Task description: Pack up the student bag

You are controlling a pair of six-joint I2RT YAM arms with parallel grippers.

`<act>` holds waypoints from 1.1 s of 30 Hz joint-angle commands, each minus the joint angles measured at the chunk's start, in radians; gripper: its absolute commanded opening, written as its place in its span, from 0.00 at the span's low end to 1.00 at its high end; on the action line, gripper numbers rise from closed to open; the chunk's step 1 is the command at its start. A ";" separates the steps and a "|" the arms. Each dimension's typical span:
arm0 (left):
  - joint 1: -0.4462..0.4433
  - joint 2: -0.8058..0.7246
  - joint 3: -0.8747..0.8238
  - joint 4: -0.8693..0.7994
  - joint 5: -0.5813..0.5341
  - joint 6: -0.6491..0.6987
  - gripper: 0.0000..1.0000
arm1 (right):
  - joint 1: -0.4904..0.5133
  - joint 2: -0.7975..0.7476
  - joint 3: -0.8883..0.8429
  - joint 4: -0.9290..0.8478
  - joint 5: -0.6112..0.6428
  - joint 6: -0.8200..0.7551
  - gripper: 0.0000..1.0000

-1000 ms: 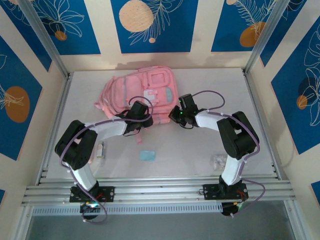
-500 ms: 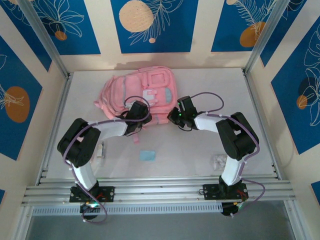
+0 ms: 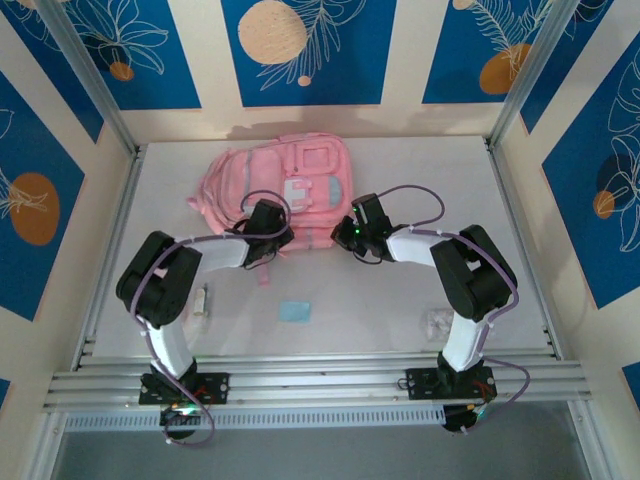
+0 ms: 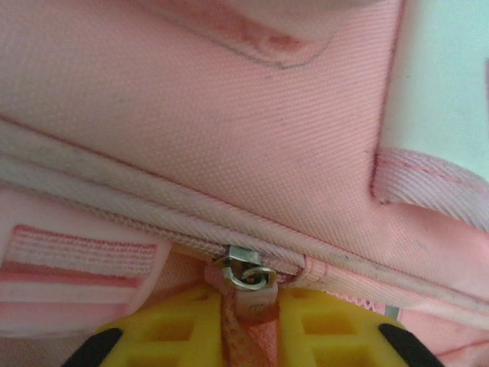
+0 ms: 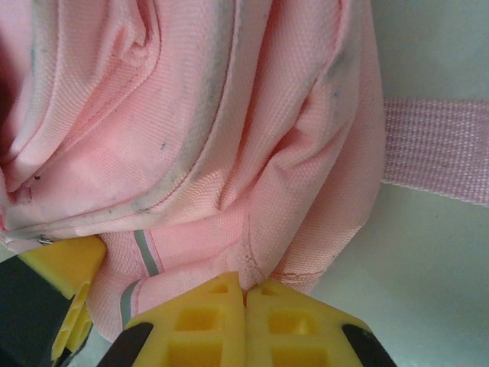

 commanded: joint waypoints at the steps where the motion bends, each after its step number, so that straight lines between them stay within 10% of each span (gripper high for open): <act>1: 0.061 -0.086 -0.008 -0.108 -0.034 0.118 0.27 | -0.025 -0.039 -0.034 -0.083 -0.010 -0.033 0.00; 12: 0.051 -0.171 0.045 -0.213 -0.001 0.222 0.34 | -0.036 -0.039 -0.018 -0.081 -0.012 -0.054 0.00; 33: -0.020 -0.048 -0.022 0.051 0.039 -0.097 0.28 | -0.013 -0.019 -0.007 -0.062 -0.024 -0.045 0.00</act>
